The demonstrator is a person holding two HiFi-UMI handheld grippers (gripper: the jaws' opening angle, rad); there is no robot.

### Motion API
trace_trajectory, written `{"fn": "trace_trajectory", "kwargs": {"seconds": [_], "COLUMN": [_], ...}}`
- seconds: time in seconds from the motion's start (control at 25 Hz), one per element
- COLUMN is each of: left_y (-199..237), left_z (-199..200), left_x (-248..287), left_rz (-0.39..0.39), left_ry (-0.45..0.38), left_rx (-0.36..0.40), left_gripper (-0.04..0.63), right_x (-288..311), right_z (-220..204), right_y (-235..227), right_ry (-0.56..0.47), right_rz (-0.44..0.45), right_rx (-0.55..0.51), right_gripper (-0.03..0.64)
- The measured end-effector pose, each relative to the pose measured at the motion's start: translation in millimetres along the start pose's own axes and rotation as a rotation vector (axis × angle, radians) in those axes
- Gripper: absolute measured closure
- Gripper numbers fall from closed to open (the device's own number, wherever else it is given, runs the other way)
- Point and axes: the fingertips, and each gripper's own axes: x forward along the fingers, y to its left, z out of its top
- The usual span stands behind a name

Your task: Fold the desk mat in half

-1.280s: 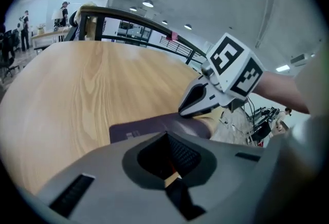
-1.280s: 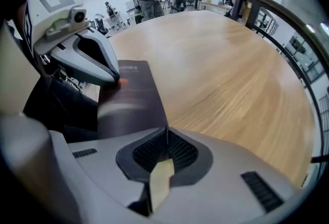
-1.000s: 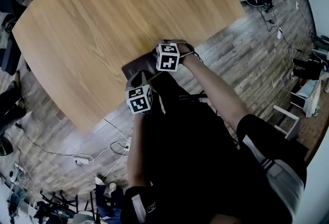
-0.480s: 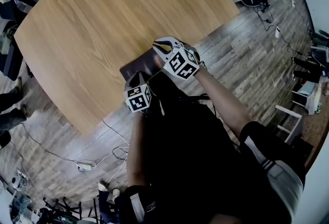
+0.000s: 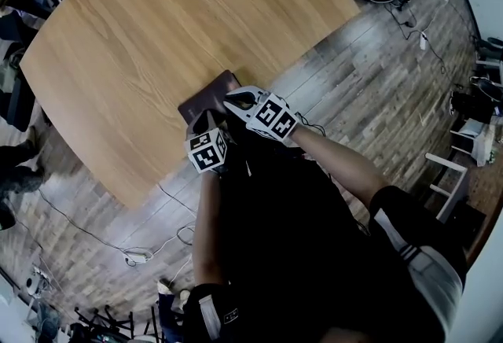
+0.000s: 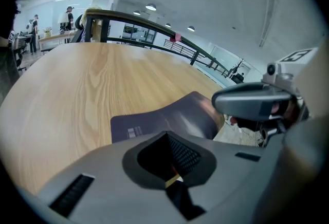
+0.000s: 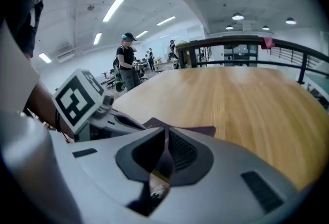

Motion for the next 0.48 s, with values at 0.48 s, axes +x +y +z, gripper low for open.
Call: {"fn": "trace_trajectory", "kwargs": {"seconds": [0.48], "left_y": [2], "left_z": [3], "left_x": [-3], "left_rz": [0.015], "left_ry": [-0.088], "left_rx": [-0.02], "left_gripper": [0.572], "right_x": [24], "right_z": [-43], "right_y": [-24], "right_ry": [0.065], "right_rz": [-0.055], "right_rx": [0.155], "right_gripper": [0.577]}}
